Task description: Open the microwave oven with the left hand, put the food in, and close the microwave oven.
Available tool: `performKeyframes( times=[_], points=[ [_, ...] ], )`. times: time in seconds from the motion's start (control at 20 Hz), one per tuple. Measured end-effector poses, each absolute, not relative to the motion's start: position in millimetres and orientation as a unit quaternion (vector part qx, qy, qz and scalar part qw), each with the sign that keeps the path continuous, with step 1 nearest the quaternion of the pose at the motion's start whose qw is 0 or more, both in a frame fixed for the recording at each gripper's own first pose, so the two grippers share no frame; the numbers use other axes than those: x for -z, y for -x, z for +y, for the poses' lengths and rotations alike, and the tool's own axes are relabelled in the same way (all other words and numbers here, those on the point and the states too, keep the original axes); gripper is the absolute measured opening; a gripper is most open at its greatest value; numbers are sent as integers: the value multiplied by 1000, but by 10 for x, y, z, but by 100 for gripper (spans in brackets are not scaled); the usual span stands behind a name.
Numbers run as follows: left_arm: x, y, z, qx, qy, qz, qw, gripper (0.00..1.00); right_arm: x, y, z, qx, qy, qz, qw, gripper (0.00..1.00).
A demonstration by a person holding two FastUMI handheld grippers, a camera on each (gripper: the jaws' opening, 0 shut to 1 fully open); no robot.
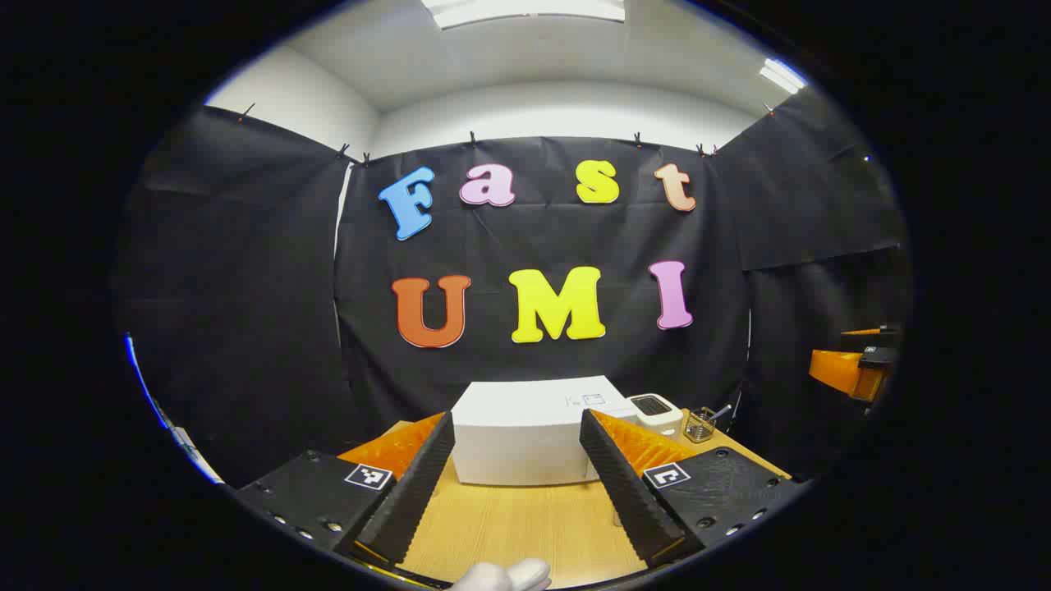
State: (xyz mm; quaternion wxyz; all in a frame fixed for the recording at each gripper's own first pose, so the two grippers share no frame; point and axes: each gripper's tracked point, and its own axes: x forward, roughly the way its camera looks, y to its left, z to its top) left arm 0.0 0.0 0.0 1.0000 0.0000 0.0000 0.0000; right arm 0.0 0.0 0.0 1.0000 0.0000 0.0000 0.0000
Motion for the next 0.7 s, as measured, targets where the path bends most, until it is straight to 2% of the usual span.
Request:
performKeyframes(
  times=[0.05,0.1,0.15,0.2,0.25,0.3,0.5,0.55,0.6,0.7],
  points=[
    [7,-37,-8,-1,-1,0,1000,95,5,-3,-7,1,1,2,1000,100],
    [21,-61,-9,-2,-2,1,1000,95,21,-12,-2,1,1,3,1000,91],
    [46,-74,-21,-2,-2,3,1000,95,15,-19,-7,3,0,3,1000,100],
    [55,-95,-33,-2,-3,3,1000,95,28,-45,-14,4,-2,6,1000,100],
    [63,-120,-50,-2,-5,5,1000,95,36,-63,-16,4,-5,7,1000,91],
    [92,-145,-60,-3,-6,5,1000,95,46,-95,-24,4,-8,8,1000,100],
    [143,-263,-107,-3,-5,11,1000,95,64,-270,-139,6,-10,10,1000,100],
    [177,-296,-130,-5,-7,12,1000,95,96,-284,-161,7,-10,13,1000,91],
    [201,-336,-151,-5,-8,10,1000,95,95,-304,-183,7,-11,14,1000,100],
    [287,-436,-216,-1,-11,7,1000,95,86,-340,-264,11,-12,17,1000,100]
  ],
)
